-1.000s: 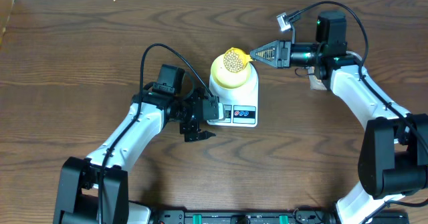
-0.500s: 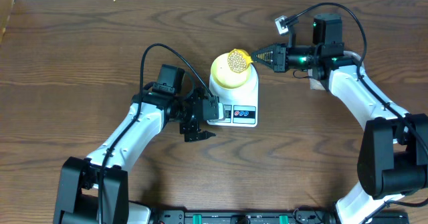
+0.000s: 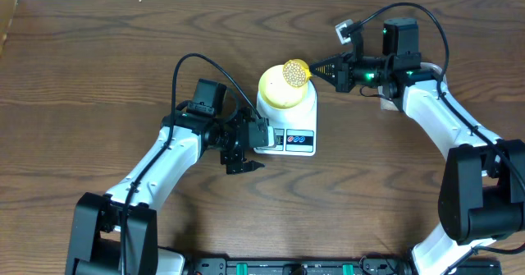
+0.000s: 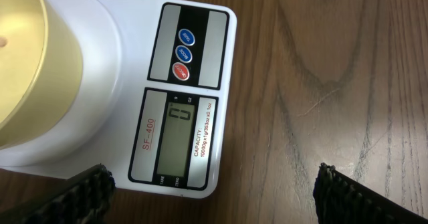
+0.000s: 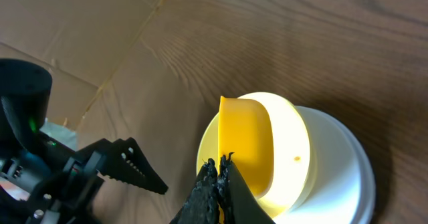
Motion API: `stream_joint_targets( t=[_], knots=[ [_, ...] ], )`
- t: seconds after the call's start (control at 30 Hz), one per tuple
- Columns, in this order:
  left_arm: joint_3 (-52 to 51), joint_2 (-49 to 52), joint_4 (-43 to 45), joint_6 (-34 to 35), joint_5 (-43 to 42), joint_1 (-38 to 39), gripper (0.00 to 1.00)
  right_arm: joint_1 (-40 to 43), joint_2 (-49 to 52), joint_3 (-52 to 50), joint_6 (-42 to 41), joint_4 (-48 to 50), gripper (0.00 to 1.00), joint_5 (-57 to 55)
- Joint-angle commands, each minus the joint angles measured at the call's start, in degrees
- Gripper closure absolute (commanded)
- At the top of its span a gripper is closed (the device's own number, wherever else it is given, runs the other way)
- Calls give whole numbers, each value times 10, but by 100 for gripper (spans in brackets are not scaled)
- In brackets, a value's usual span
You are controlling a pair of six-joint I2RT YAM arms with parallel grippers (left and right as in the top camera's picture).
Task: Scoop item into bowl and weigh 50g on scale
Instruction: 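Tip the scoop with the right gripper, pouring soybeans into the bowl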
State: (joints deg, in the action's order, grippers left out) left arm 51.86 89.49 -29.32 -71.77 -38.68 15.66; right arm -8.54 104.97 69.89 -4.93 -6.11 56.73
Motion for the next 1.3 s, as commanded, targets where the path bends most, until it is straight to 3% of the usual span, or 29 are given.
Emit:
stream_joint_targets(
  t=[0.0, 0.43, 0.8, 1.07, 1.27],
  knots=[
    [-7, 2, 0, 7, -7, 1, 2, -13, 2, -2, 49, 1, 99, 3],
    [-7, 2, 0, 7, -7, 1, 2, -14, 2, -2, 124, 1, 99, -2],
    [-7, 2, 0, 7, -7, 1, 2, -14, 2, -2, 171, -9, 99, -87],
    [-7, 2, 0, 7, -7, 1, 2, -14, 2, -2, 140, -4, 99, -42],
    [-7, 2, 0, 7, -7, 1, 2, -21, 1, -1, 205, 5, 99, -40]
  ],
)
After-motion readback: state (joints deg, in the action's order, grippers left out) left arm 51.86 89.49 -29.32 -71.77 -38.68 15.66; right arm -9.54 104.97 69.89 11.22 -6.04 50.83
